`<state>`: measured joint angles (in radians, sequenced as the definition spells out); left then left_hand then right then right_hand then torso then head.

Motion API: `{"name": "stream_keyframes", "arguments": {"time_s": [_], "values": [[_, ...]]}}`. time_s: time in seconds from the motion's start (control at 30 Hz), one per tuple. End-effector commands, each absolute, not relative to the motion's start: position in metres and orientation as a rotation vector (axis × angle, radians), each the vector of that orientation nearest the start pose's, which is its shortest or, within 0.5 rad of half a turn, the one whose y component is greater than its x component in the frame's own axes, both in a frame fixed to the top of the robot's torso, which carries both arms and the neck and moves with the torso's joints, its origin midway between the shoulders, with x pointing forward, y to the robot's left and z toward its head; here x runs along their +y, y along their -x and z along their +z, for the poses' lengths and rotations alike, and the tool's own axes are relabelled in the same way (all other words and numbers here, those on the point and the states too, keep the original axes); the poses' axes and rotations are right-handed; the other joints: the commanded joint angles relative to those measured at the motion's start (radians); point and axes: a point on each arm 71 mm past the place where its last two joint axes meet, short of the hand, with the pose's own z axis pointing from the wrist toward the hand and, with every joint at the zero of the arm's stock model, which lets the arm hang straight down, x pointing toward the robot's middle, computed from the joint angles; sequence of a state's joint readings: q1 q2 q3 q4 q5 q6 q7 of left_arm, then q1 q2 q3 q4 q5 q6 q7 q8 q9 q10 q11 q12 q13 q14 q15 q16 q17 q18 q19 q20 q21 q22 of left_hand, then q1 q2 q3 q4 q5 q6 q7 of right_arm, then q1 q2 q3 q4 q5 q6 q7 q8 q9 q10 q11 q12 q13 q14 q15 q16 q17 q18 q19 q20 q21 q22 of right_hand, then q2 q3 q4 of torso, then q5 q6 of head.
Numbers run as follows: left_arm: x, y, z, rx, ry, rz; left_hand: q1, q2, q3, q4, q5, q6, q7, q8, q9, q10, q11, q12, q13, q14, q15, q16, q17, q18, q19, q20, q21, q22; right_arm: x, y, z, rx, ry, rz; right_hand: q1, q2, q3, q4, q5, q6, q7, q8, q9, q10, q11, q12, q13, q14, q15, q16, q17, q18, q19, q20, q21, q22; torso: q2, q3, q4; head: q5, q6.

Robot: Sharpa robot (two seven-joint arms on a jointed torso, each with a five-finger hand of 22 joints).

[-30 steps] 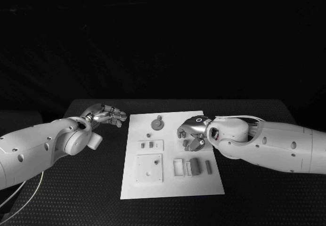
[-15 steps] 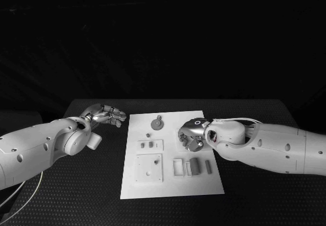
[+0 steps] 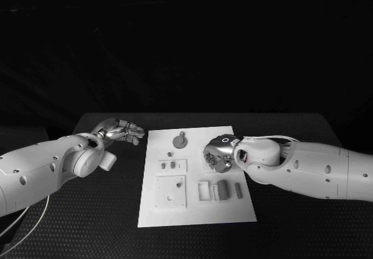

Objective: Assemble the parts on the task board

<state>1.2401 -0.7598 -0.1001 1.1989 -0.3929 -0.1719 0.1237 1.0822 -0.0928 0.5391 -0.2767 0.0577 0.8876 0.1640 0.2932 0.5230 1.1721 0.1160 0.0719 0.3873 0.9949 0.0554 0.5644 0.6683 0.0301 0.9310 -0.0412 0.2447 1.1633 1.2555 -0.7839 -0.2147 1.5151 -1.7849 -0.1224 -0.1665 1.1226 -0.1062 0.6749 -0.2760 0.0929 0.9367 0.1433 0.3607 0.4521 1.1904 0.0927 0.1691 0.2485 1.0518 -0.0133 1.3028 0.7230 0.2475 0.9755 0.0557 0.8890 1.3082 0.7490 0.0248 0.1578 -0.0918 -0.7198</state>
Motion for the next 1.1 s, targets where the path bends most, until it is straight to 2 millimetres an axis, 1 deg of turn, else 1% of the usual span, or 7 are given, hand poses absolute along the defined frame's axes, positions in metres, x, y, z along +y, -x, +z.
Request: {"name": "stream_keyframes", "arguments": {"time_s": [0.03, 0.17, 0.27, 0.47, 0.7, 0.83, 1.1], "values": [[0.258, -0.539, -0.209, 1.747, 0.835, -1.128, -0.002, -0.004, -0.005, 0.002, 0.001, 0.000, 0.005, 0.000, -0.001, -0.008, -0.001, 0.000, -0.001, 0.001, 0.008, -0.006, 0.001, 0.010, 0.002, 0.004, -0.003, 0.002, -0.171, -0.466, -0.229, 1.761, 0.649, 0.405, -0.001, 0.017, 0.003, -0.004, 0.002, 0.012, -0.004, 0.005, 0.002, 0.011, -0.004, 0.006, 0.003, 0.007, -0.006, 0.001, -0.001, 0.014, 0.006, -0.001, 0.006, 0.014, 0.000, -0.0002, -0.0001, 0.001, -0.001], [0.258, -0.539, -0.209, 1.748, 0.834, -1.129, -0.002, -0.004, -0.005, 0.002, 0.001, 0.000, 0.005, 0.000, -0.001, -0.008, -0.001, 0.000, -0.001, 0.001, 0.008, -0.007, 0.002, 0.010, 0.002, 0.004, -0.004, 0.002, -0.170, -0.465, -0.228, 1.733, 0.649, 0.409, 0.001, 0.057, 0.006, -0.013, 0.002, 0.040, -0.016, 0.019, 0.009, 0.041, -0.017, 0.019, 0.018, 0.019, -0.019, 0.004, 0.000, 0.014, 0.015, -0.007, 0.011, 0.016, 0.000, -0.0003, 0.0002, 0.001, -0.001], [0.258, -0.539, -0.209, 1.747, 0.835, -1.128, -0.002, -0.003, -0.004, 0.002, 0.001, 0.000, 0.005, 0.000, -0.001, -0.008, -0.001, 0.000, -0.001, 0.001, 0.008, -0.007, 0.002, 0.010, 0.002, 0.004, -0.004, 0.002, -0.170, -0.465, -0.226, 1.715, 0.649, 0.411, 0.008, 0.074, 0.007, -0.016, 0.002, 0.055, -0.023, 0.027, 0.015, 0.057, -0.026, 0.026, 0.030, 0.030, -0.028, 0.007, 0.001, 0.014, 0.023, -0.013, 0.016, 0.017, 0.000, -0.0002, 0.0000, 0.001, -0.002], [0.257, -0.540, -0.209, 1.748, 0.834, -1.128, -0.003, -0.003, -0.004, 0.002, 0.001, 0.000, 0.005, 0.000, -0.001, -0.008, -0.001, 0.000, -0.002, 0.001, 0.008, -0.007, 0.002, 0.010, 0.002, 0.004, -0.004, 0.002, -0.168, -0.460, -0.223, 1.700, 0.647, 0.432, 0.016, 0.076, 0.007, -0.016, 0.003, 0.064, -0.027, 0.031, 0.019, 0.066, -0.031, 0.029, 0.039, 0.039, -0.033, 0.009, 0.003, 0.014, 0.031, -0.019, 0.022, 0.018, 0.000, -0.0009, 0.0005, 0.002, -0.003], [0.255, -0.540, -0.209, 1.749, 0.832, -1.131, -0.003, -0.002, -0.004, 0.003, 0.001, 0.000, 0.005, 0.000, -0.001, -0.008, -0.001, 0.000, -0.002, 0.001, 0.008, -0.008, 0.003, 0.010, 0.002, 0.004, -0.004, 0.002, -0.155, -0.456, -0.204, 1.653, 0.630, 0.496, 0.020, 0.072, 0.006, -0.016, 0.003, 0.068, -0.029, 0.033, 0.022, 0.070, -0.034, 0.030, 0.044, 0.044, -0.036, 0.010, 0.004, 0.014, 0.037, -0.023, 0.025, 0.018, 0.000, -0.0010, 0.0005, 0.004, -0.003], [0.255, -0.540, -0.209, 1.749, 0.832, -1.131, -0.003, -0.002, -0.004, 0.003, 0.001, 0.000, 0.005, 0.000, -0.001, -0.008, -0.001, 0.000, -0.002, 0.001, 0.008, -0.008, 0.004, 0.010, 0.002, 0.004, -0.005, 0.002, -0.146, -0.452, -0.202, 1.655, 0.603, 0.560, 0.020, 0.072, 0.006, -0.016, 0.003, 0.069, -0.029, 0.033, 0.022, 0.071, -0.034, 0.030, 0.046, 0.045, -0.036, 0.010, 0.004, 0.014, 0.038, -0.024, 0.026, 0.018, 0.001, -0.0010, 0.0002, 0.007, -0.004], [0.255, -0.541, -0.209, 1.748, 0.833, -1.130, -0.003, -0.002, -0.004, 0.003, 0.001, 0.000, 0.005, 0.000, -0.001, -0.008, -0.001, 0.000, -0.002, 0.001, 0.008, -0.009, 0.005, 0.010, 0.002, 0.004, -0.005, 0.003, -0.114, -0.441, -0.201, 1.618, 0.568, 0.743, 0.022, 0.073, 0.008, -0.016, 0.003, 0.068, -0.029, 0.031, 0.022, 0.069, -0.034, 0.028, 0.046, 0.046, -0.037, 0.009, 0.003, 0.014, 0.039, -0.025, 0.026, 0.017, 0.000, -0.0004, -0.0011, 0.017, -0.007]]}}
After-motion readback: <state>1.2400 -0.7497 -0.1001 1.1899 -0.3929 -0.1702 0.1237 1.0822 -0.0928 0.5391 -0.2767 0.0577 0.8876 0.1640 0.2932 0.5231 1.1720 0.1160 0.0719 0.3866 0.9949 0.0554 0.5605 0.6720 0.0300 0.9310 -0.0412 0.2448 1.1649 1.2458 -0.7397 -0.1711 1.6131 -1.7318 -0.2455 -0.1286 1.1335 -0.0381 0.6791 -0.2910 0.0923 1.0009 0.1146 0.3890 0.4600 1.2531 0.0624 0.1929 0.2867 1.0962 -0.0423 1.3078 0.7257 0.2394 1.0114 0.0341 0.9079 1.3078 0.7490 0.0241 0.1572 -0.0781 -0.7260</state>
